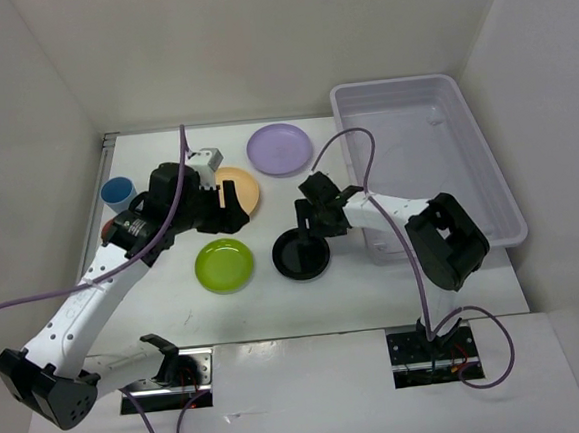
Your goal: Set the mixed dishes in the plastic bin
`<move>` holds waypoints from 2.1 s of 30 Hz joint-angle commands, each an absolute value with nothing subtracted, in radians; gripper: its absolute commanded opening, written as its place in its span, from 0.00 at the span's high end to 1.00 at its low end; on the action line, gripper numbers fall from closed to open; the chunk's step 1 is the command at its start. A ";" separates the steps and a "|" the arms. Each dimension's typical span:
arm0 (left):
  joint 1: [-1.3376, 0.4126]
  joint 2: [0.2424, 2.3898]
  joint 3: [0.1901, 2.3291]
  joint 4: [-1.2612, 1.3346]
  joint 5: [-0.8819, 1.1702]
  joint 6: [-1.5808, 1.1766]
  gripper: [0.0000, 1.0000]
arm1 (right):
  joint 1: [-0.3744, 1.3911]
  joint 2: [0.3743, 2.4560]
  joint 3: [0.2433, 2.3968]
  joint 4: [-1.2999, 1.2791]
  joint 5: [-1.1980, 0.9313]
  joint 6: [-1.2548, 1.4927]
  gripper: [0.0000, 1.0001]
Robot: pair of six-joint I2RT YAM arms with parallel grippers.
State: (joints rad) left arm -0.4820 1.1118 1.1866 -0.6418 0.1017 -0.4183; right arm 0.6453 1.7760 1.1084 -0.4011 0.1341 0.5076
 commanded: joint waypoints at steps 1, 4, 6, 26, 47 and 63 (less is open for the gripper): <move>-0.463 1.080 1.184 -0.606 0.147 -0.394 0.26 | 0.598 1.733 1.075 -0.385 -0.006 0.463 0.23; -0.453 1.080 1.184 -0.606 0.156 -0.385 0.26 | 0.598 1.755 1.075 -0.397 -0.044 0.463 0.25; -0.453 1.080 1.184 -0.606 0.166 -0.385 0.25 | 0.598 1.764 1.075 -0.397 -0.057 0.463 0.25; -0.423 1.071 1.175 -0.595 0.202 -0.367 0.20 | 0.617 1.631 1.054 -0.311 -0.181 0.508 1.00; -0.414 1.052 1.146 -0.595 0.221 -0.367 0.19 | 0.051 1.138 1.011 -0.209 -0.067 0.771 1.00; -0.405 0.913 0.895 -0.577 -0.001 -0.593 0.15 | -0.233 1.442 0.928 0.009 -0.109 0.888 1.00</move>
